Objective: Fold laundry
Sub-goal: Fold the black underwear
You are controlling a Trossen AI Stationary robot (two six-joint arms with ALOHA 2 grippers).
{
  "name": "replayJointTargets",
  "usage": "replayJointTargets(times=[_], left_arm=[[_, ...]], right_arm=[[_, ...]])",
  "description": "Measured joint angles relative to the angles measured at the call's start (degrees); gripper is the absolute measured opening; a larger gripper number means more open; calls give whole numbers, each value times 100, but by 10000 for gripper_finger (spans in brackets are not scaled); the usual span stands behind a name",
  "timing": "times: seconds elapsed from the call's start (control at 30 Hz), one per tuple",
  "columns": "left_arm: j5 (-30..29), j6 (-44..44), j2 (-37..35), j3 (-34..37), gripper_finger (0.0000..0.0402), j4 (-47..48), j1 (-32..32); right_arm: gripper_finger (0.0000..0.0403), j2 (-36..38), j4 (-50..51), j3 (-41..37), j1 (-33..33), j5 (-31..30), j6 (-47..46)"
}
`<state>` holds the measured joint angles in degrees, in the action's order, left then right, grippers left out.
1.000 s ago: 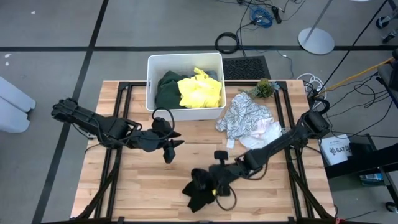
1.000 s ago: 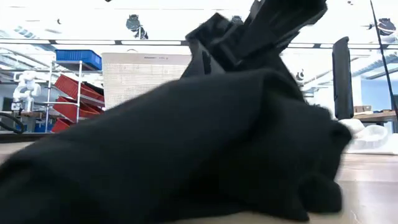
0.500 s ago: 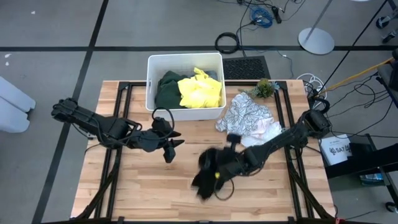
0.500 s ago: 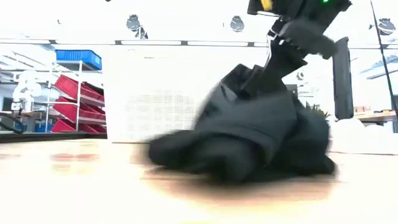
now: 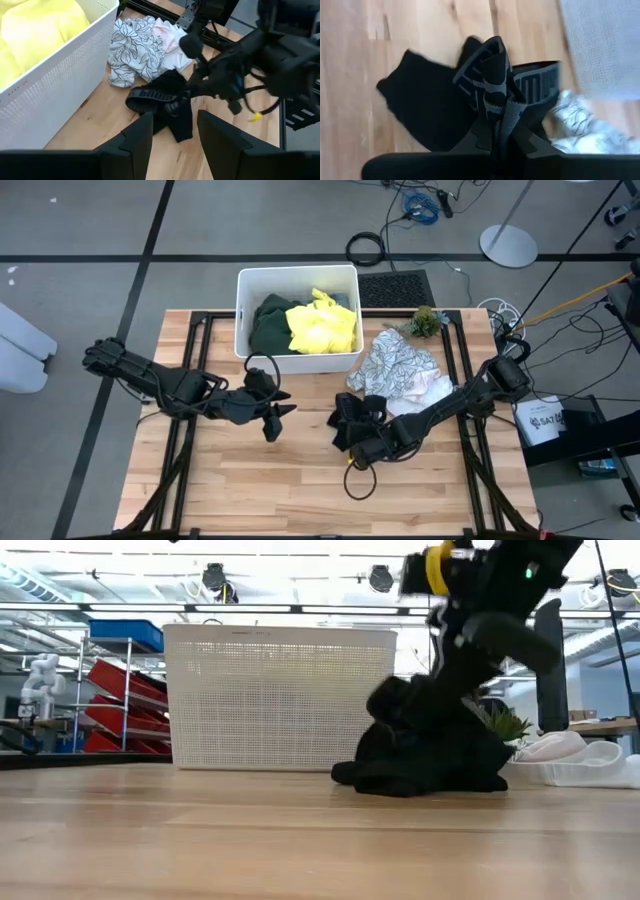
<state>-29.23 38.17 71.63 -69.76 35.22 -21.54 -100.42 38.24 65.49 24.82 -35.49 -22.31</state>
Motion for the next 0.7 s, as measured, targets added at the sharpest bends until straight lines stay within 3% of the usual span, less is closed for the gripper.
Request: replayJointTargets(times=[0.2,0.4,0.7], left_arm=[[-2,7,131,0,164,2,-2],[33,2,379,0,164,2,-2],[50,0,356,2,164,-24,-2]], right_arm=[[25,-4,-744,-519,-174,684,-55],[94,-4,-990,-710,-306,1304,71],[229,-4,-1016,-931,-325,685,209]])
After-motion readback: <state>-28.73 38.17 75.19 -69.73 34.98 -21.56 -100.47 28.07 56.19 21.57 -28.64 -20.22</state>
